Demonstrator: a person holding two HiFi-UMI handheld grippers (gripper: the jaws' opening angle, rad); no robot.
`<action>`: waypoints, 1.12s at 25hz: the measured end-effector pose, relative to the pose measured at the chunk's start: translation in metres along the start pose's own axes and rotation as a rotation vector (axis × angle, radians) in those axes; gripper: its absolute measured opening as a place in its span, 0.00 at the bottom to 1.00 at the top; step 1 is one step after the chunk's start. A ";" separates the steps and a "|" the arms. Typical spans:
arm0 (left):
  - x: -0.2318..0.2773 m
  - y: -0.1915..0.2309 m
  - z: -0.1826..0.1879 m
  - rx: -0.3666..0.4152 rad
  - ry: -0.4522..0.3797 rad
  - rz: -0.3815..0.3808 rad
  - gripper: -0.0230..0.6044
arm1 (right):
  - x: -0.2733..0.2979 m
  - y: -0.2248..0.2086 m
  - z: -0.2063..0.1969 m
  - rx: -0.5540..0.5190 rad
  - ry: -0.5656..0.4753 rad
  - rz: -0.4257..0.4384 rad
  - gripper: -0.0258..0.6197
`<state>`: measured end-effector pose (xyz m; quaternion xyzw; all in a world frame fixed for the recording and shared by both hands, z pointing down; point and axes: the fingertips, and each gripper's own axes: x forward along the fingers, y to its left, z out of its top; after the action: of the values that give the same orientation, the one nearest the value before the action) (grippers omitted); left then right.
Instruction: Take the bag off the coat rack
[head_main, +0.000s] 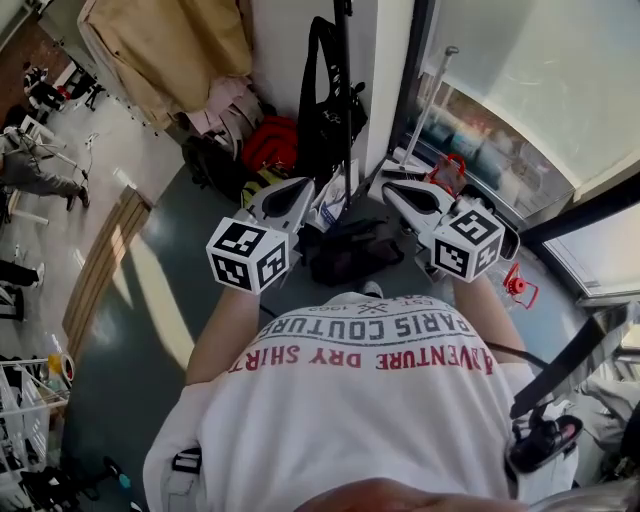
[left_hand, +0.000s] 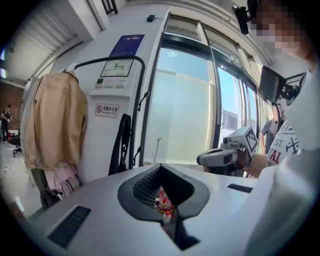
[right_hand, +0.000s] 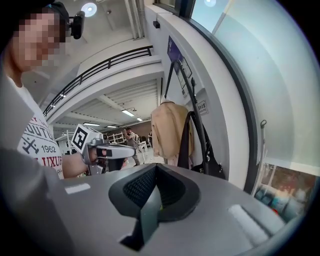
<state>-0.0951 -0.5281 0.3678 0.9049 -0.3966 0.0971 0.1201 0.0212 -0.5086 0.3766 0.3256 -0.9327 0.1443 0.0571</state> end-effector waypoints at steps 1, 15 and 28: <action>0.006 0.007 0.008 0.011 -0.014 0.013 0.04 | 0.003 -0.007 0.000 0.001 0.006 0.004 0.04; 0.125 0.118 0.108 0.014 -0.133 0.167 0.33 | 0.034 -0.098 0.012 0.030 0.043 0.027 0.04; 0.213 0.174 0.083 0.060 0.022 0.179 0.48 | 0.032 -0.148 -0.012 0.089 0.088 -0.019 0.04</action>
<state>-0.0755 -0.8143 0.3706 0.8679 -0.4715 0.1293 0.0879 0.0887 -0.6337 0.4290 0.3301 -0.9188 0.1990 0.0849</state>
